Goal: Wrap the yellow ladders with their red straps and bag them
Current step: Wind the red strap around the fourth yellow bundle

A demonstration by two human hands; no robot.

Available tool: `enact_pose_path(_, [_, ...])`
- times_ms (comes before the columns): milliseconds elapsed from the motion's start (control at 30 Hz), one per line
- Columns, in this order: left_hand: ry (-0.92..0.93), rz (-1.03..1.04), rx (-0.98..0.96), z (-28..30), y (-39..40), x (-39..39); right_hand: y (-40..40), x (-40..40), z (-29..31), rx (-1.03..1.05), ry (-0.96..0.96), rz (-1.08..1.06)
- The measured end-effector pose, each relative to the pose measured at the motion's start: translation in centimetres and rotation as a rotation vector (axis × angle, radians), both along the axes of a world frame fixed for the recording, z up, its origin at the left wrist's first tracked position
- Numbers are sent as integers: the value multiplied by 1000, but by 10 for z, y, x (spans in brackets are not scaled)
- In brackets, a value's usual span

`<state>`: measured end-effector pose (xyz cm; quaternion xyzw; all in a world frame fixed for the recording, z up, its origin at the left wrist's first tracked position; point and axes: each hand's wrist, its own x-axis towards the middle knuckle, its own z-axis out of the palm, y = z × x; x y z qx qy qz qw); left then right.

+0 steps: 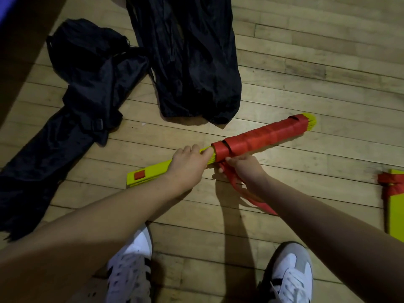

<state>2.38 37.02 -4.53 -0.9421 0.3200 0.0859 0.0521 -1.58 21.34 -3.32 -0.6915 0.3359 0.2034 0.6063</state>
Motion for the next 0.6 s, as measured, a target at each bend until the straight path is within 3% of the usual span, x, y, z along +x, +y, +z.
enact_pose_path(267, [100,223,-30,5,-5,34,-11,18,7,-51,73,150])
enact_pose_path(500, [-205,3,-5,-9,4,46,-16,16,4,-118,31,144])
enact_pose_path(600, [-184,-23,-46,-10,5,28,-17,17,9,16,30,110])
